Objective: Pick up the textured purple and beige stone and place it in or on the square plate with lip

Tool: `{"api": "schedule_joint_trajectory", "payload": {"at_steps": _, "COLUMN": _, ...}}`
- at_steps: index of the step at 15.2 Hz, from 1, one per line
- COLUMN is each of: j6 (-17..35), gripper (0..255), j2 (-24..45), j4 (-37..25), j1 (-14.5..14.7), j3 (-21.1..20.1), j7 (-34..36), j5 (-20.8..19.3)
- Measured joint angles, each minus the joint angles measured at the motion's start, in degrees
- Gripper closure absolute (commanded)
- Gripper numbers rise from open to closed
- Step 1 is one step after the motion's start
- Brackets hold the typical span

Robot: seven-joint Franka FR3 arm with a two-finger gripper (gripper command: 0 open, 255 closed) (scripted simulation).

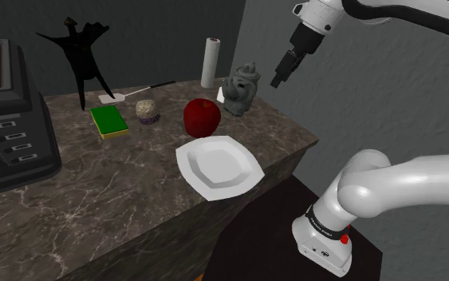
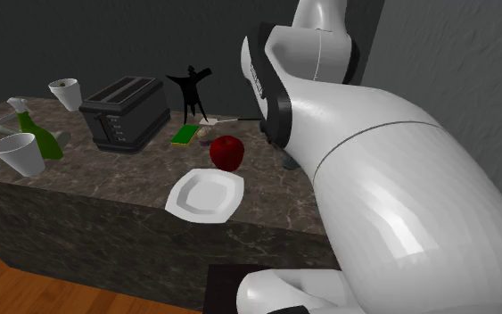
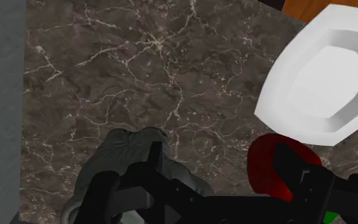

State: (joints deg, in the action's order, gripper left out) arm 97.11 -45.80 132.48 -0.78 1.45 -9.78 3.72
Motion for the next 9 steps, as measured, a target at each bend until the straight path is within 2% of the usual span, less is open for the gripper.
{"api": "schedule_joint_trajectory", "payload": {"at_steps": 2, "j6": 0.29, "gripper": 0, "j2": 0.91, "j4": -0.41, "j1": 0.17, "j3": -0.39, "j7": 0.23, "j5": 0.09}}
{"api": "schedule_joint_trajectory", "payload": {"at_steps": 9, "j6": 2.45, "gripper": 0, "j2": 15.30, "j4": -9.38, "j1": 2.12, "j3": -5.71, "j7": 3.75, "j5": 0.52}}
